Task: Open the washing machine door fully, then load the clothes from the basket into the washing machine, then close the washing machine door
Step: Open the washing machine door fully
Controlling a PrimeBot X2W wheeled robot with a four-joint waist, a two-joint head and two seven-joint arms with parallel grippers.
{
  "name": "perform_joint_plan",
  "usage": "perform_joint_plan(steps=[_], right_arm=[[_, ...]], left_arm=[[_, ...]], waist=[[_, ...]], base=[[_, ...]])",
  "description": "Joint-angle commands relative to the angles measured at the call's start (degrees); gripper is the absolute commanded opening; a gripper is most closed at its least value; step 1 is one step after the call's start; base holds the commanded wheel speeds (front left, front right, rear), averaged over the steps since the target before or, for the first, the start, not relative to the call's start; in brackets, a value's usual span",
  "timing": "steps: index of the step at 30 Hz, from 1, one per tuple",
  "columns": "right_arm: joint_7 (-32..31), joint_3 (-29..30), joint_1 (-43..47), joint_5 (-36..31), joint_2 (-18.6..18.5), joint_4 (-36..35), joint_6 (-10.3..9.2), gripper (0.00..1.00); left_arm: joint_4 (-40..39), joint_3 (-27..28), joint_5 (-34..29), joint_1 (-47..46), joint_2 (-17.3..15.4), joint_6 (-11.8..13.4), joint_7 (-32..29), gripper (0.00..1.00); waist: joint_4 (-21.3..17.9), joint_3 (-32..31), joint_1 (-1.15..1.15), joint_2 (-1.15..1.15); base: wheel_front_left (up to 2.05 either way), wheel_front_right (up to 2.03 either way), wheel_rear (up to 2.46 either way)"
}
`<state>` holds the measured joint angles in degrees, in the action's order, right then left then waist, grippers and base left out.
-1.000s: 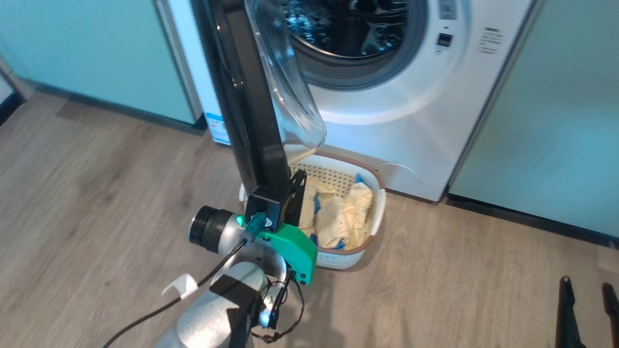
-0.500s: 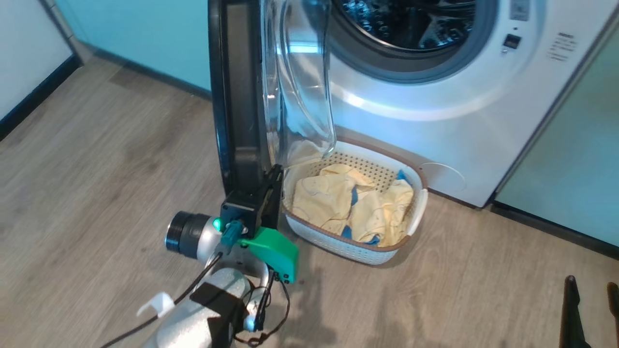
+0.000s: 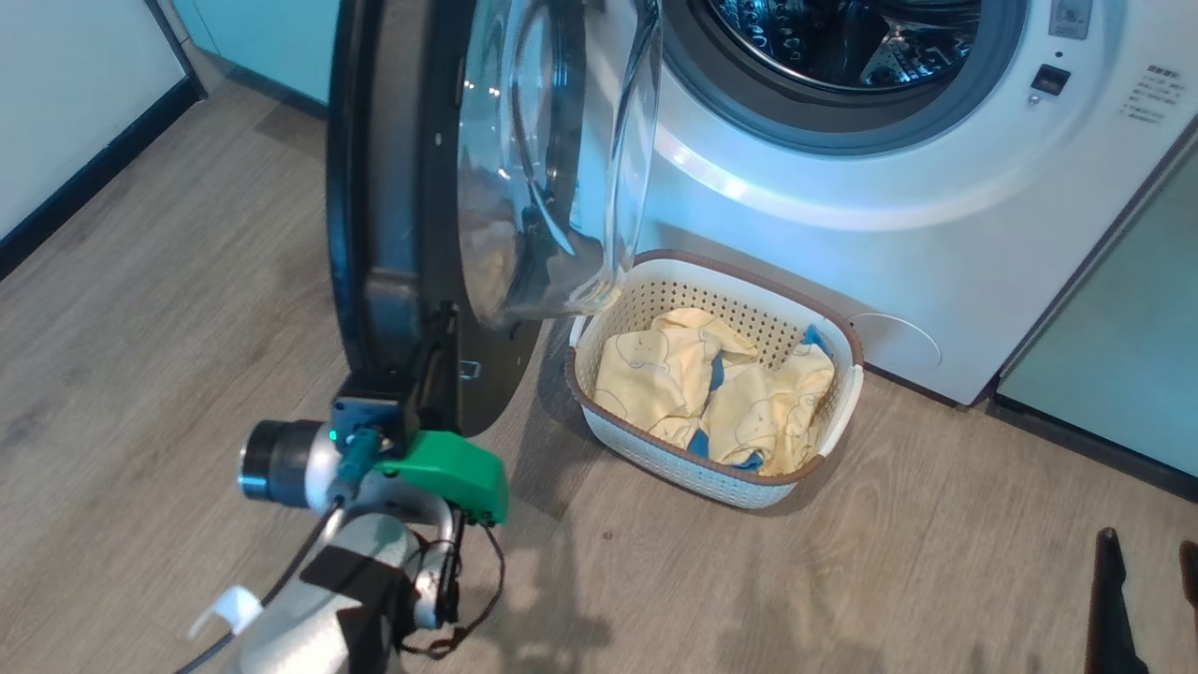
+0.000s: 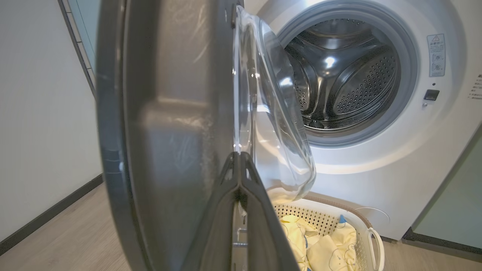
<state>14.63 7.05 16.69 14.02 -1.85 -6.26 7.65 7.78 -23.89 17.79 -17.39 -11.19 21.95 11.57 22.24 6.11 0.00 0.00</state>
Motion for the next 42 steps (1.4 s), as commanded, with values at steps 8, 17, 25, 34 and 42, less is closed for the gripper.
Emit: perform_joint_plan(steps=[8, 17, 25, 34, 42], right_arm=[[0.4, -1.2, -2.9, -0.6, -1.0, -1.8, -0.16, 1.0], [0.4, -1.1, -2.8, -0.7, -1.0, -1.8, -0.16, 1.0], [0.4, -1.2, -2.7, -1.0, -1.2, -2.1, -0.16, 1.0], [0.4, -1.0, -3.1, -1.4, -2.6, -2.7, -0.16, 1.0], [0.4, 0.1, -3.4, -2.3, -4.0, -3.6, -0.16, 1.0]], left_arm=[[-0.9, 6.3, 1.0, -0.8, -3.8, 1.0, 2.1, 0.0], [1.3, 11.1, 2.3, -0.5, -6.5, 0.6, 3.1, 0.0], [4.6, 15.6, 3.4, -1.0, -8.1, -1.7, 3.4, 0.0], [7.7, 21.4, 2.1, -2.9, -8.3, -5.7, 3.4, 0.0], [11.8, 24.7, 0.1, -5.4, -8.0, -7.9, 3.4, 0.0]], waist=[[-0.2, 0.0, 0.0, 0.0], [-1.2, 0.2, 0.0, 0.0], [-1.8, 1.3, 0.0, 0.0], [-2.0, 4.0, 0.0, 0.0], [-2.0, 6.4, 0.0, 0.0]], base=[[0.0, 0.0, 0.0], [0.0, 0.0, 0.0], [0.0, 0.0, 0.0], [0.0, 0.0, 0.0], [0.0, 0.0, 0.0]])
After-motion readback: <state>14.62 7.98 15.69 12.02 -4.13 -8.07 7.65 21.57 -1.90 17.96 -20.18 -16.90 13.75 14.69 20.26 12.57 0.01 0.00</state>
